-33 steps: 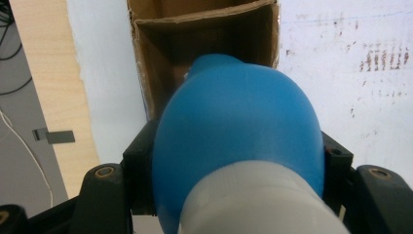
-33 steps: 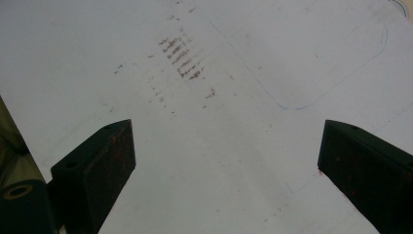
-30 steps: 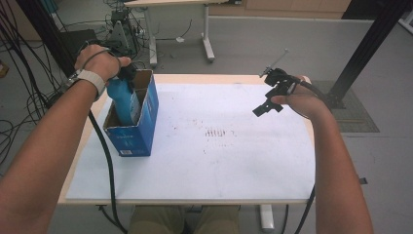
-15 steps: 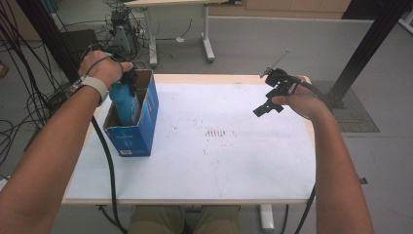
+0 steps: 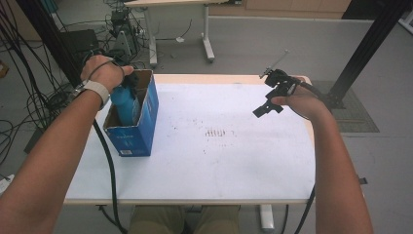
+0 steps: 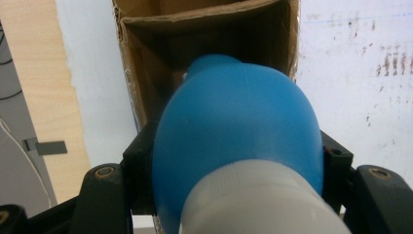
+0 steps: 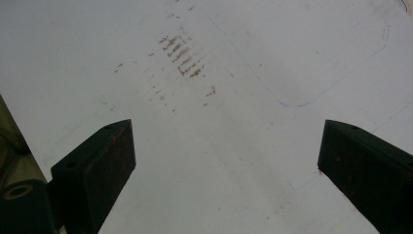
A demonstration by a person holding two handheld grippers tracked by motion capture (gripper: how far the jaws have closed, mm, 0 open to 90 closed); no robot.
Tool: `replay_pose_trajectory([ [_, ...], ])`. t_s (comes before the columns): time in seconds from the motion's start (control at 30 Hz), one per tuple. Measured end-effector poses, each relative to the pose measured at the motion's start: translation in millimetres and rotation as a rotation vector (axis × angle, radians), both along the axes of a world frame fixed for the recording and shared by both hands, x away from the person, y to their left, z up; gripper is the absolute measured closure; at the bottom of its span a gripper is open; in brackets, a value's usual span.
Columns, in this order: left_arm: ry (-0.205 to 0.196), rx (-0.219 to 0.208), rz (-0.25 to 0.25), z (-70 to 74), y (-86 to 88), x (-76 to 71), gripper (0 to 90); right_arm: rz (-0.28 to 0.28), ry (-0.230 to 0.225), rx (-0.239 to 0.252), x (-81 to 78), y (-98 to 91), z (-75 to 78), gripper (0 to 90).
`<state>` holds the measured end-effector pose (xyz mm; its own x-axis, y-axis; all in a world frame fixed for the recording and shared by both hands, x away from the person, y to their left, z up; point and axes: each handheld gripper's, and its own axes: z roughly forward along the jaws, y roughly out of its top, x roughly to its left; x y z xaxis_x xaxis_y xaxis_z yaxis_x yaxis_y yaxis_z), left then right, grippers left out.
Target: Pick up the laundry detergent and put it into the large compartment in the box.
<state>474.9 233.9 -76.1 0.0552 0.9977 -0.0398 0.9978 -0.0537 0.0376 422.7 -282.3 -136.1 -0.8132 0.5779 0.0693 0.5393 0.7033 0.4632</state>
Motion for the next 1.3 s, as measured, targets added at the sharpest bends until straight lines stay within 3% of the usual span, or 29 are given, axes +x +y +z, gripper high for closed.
replay_pose_trajectory([
  [0.43, 0.004, 0.002, -0.014, -16.3, 0.7, 1.7, 37.3, -0.001, 0.003, -0.001, 0.6, -0.4, -1.0, 6.7],
  [1.3, 0.003, 0.015, -0.025, -33.0, -4.2, 2.4, 37.3, -0.002, 0.007, 0.0, 1.9, -1.4, -3.9, 6.7],
])
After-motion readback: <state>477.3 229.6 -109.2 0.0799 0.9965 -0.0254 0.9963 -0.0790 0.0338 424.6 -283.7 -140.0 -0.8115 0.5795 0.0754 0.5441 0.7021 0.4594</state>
